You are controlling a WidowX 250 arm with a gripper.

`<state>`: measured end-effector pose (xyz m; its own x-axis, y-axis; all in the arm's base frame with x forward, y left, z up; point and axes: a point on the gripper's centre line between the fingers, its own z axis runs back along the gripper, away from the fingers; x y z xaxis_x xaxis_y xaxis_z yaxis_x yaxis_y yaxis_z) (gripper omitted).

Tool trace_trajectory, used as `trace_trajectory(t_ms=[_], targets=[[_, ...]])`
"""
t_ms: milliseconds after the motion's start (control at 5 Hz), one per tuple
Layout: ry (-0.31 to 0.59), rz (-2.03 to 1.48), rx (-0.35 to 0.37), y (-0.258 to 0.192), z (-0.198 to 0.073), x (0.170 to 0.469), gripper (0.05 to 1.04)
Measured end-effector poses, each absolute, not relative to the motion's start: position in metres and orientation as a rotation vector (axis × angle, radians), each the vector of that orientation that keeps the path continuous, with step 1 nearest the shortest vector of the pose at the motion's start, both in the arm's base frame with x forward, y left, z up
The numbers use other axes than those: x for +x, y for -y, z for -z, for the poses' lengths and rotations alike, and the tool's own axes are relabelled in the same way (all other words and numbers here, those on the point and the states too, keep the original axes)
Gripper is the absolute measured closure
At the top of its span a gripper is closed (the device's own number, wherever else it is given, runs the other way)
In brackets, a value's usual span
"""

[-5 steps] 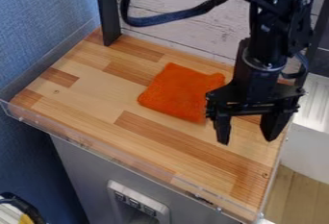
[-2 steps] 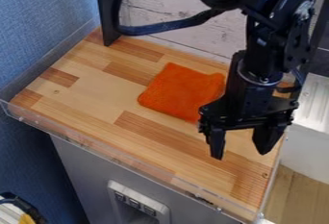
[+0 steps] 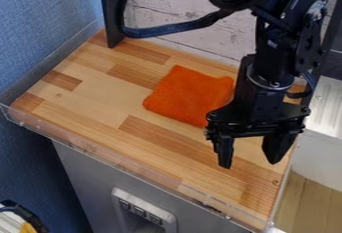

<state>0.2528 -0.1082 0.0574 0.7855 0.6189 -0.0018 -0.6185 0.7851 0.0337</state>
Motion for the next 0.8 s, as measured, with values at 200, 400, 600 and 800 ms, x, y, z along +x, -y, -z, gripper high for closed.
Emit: trace_trajectory(t_ms=[200, 400, 600, 800], targets=[[-0.025, -0.655, 0.023, 0.11, -0.057, 0.252, 0.084], [-0.045, -0.644, 0.015, 0.111, -0.05, 0.252, 0.084], [-0.041, -0.641, -0.005, 0.111, -0.045, 0.257, 0.085], [-0.031, -0.633, -0.025, 0.112, -0.044, 0.258, 0.087]])
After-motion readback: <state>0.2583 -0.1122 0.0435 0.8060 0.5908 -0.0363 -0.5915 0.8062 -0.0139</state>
